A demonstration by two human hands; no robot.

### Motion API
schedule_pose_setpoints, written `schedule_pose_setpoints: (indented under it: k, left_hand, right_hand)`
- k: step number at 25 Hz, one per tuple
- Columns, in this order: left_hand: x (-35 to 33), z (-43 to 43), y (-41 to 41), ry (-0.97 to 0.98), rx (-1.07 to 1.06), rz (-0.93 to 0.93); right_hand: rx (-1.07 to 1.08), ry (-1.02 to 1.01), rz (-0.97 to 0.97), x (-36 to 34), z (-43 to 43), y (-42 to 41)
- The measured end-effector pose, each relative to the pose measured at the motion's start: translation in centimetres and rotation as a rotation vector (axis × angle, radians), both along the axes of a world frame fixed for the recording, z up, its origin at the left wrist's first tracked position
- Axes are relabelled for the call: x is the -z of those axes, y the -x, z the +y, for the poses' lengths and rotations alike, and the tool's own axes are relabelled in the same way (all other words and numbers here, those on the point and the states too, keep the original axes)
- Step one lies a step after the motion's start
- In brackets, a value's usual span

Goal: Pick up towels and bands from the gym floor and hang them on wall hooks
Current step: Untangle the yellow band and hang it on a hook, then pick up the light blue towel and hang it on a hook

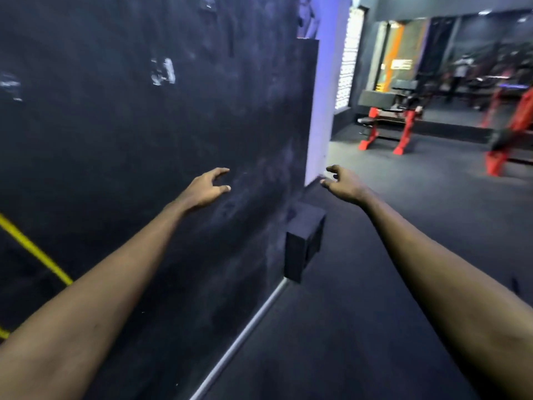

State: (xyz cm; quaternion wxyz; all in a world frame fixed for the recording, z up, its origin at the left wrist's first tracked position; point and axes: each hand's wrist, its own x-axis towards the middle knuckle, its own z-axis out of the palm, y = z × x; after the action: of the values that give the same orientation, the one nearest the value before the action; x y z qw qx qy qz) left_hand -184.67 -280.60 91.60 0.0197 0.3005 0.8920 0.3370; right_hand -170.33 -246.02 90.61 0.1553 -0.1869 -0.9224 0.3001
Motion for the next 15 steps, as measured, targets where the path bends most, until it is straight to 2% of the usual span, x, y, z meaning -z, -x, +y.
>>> schedule_pose_setpoints:
  k: [10,15]
  left_hand:
    - [6.7,25.4,0.8,0.085,0.333,-0.06]
    - [9.9,39.2,1.8,0.095,0.529,-0.115]
  right_hand:
    - [0.332,0.027,-0.156,5.7,18.0,-10.5]
    - [0.542,0.093,-0.173,8.3,25.8,-14.5]
